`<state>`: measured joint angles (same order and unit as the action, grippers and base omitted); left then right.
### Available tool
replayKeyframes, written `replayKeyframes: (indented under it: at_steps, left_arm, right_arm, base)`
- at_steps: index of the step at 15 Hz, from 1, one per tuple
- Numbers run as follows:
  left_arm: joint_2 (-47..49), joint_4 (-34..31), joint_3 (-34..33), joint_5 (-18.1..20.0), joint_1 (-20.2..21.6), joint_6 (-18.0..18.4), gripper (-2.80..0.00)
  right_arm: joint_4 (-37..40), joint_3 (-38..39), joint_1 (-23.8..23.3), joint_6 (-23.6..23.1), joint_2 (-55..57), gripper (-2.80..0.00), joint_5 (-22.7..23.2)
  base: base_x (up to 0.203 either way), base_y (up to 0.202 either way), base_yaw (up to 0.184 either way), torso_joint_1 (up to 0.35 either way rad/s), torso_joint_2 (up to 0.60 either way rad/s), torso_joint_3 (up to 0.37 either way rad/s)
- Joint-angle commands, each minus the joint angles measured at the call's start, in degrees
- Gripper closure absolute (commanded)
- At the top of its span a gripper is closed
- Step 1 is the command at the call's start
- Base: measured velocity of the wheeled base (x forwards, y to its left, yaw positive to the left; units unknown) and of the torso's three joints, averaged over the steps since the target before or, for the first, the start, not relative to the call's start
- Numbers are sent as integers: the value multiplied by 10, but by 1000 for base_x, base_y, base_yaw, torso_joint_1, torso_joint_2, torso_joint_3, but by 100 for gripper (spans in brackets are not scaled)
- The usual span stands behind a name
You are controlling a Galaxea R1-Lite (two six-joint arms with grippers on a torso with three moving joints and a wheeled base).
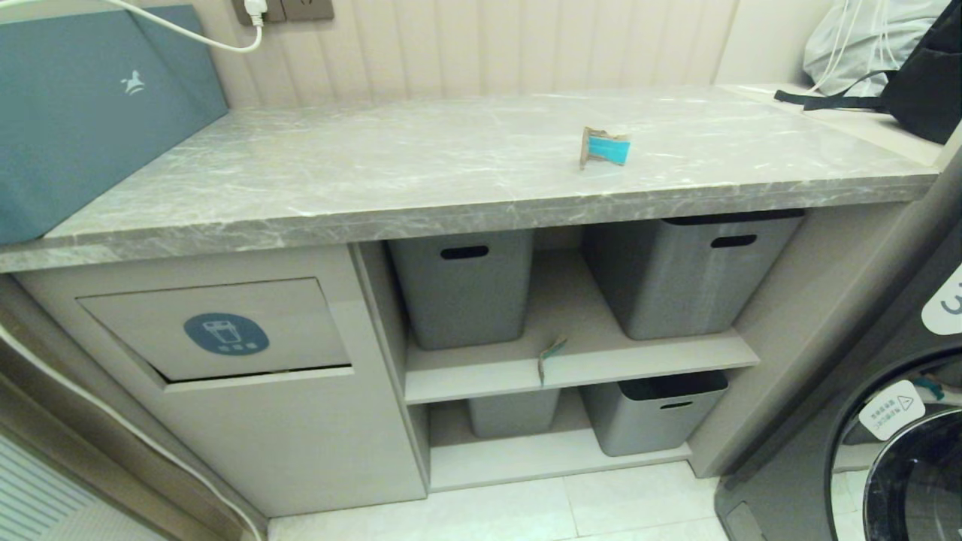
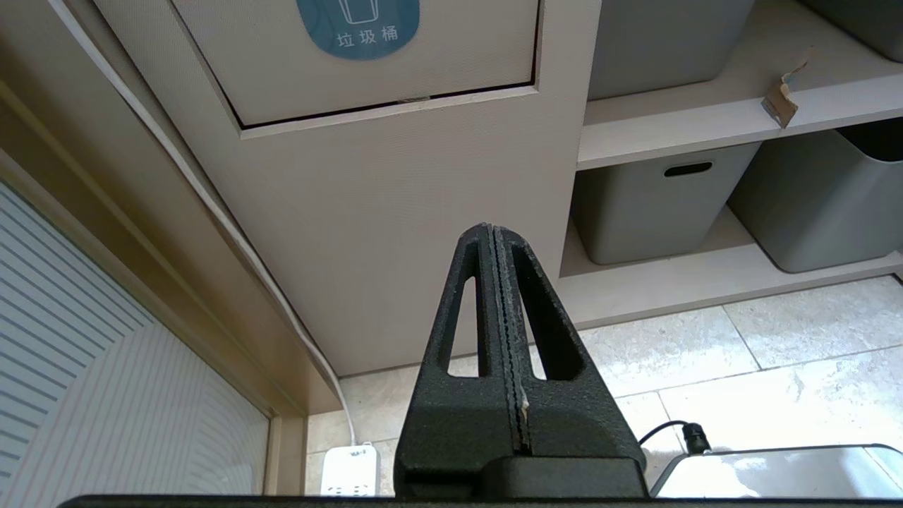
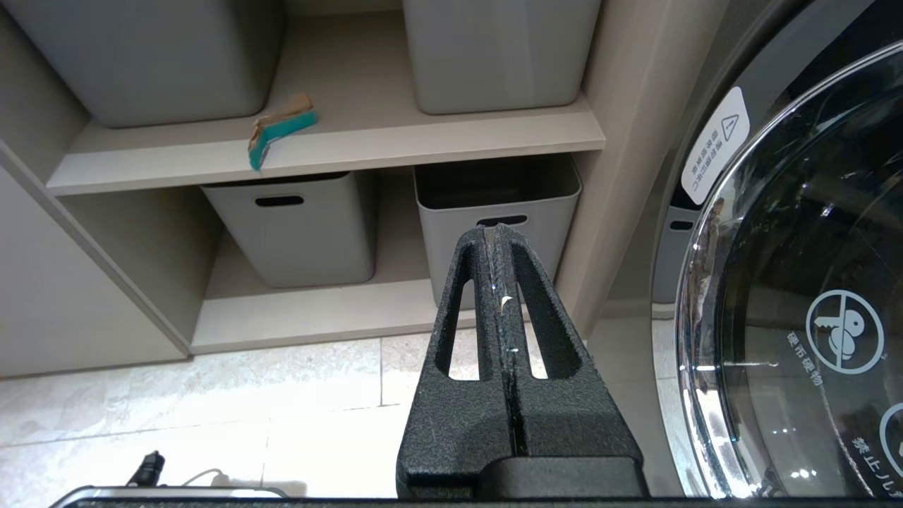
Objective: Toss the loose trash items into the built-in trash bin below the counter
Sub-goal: Pick up the garbage
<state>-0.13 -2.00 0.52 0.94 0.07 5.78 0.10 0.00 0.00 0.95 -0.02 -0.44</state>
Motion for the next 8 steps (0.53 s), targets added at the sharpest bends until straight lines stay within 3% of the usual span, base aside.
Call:
replayKeyframes:
  at_steps: [1,8]
  left_arm:
    - [2,2,-1,-1,0,-1,0]
    - [2,2,-1,4,0,-1,0]
  right_arm:
    - [0,0,0,0,0,0,0]
    - [0,0,0,0,0,0,0]
  base:
    - [0,0,0,0,0,0]
    - [0,0,0,0,0,0]
